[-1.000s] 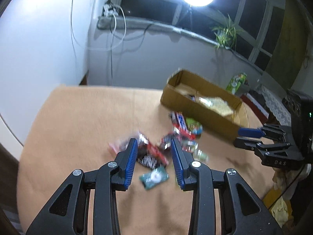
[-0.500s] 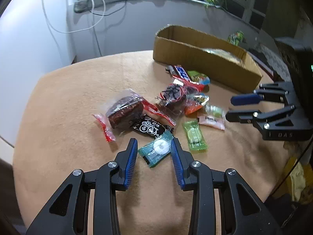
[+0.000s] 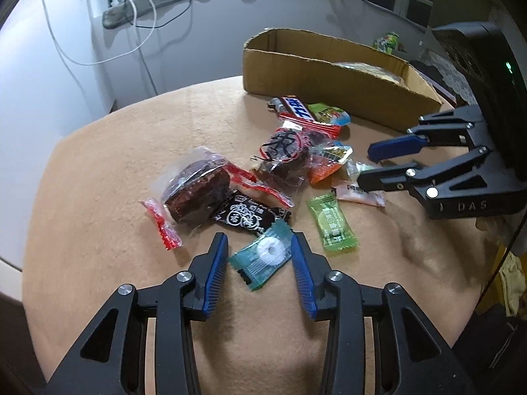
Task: Organize snacks
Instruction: 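Move the left gripper to the teal mint packet and close on it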
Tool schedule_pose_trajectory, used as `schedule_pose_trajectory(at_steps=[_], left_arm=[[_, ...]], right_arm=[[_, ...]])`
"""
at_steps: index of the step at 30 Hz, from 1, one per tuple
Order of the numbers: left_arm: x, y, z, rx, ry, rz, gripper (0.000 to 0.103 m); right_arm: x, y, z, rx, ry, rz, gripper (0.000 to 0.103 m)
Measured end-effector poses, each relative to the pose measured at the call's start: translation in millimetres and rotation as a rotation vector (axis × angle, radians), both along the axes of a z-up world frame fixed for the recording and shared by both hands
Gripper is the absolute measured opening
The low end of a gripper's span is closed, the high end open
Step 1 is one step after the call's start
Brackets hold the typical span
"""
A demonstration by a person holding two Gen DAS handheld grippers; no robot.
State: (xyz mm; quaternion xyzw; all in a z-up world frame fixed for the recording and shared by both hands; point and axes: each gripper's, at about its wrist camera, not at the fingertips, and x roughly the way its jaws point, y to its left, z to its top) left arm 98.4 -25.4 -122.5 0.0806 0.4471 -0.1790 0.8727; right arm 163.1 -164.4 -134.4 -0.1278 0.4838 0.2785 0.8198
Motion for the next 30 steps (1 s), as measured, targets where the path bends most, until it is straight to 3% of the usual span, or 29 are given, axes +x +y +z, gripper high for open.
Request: schedule_pose_trajectory(at_steps=[9, 18, 20, 24, 27, 30], left_arm=[[7, 3, -4, -0.037, 0.03, -0.04, 0.039], [-11, -14, -5, 0.053, -0.007, -0.098, 0.039], [-10, -15, -5, 0.059, -0.008, -0.095, 0.038], [-14, -19, -5, 0.064, -0.026, -0.11, 0.022], [-20, -24, -5, 0.103, -0.061, -0.115, 0.022], [-20, -20, -5, 0.076, -0.054, -0.098, 0.022]], right_arm=[[1, 0, -1, -0.006, 0.003, 0.0, 0.041], [1, 3, -2, -0.012, 0.004, 0.011, 0.041], [-1, 5, -2, -0.012, 0.007, 0.018, 0.035], [-4, 8, -1, -0.021, 0.005, 0.03, 0.028], [-6, 7, -1, -0.017, 0.012, 0.034, 0.023], [-8, 6, -2, -0.014, 0.012, 0.028, 0.023]])
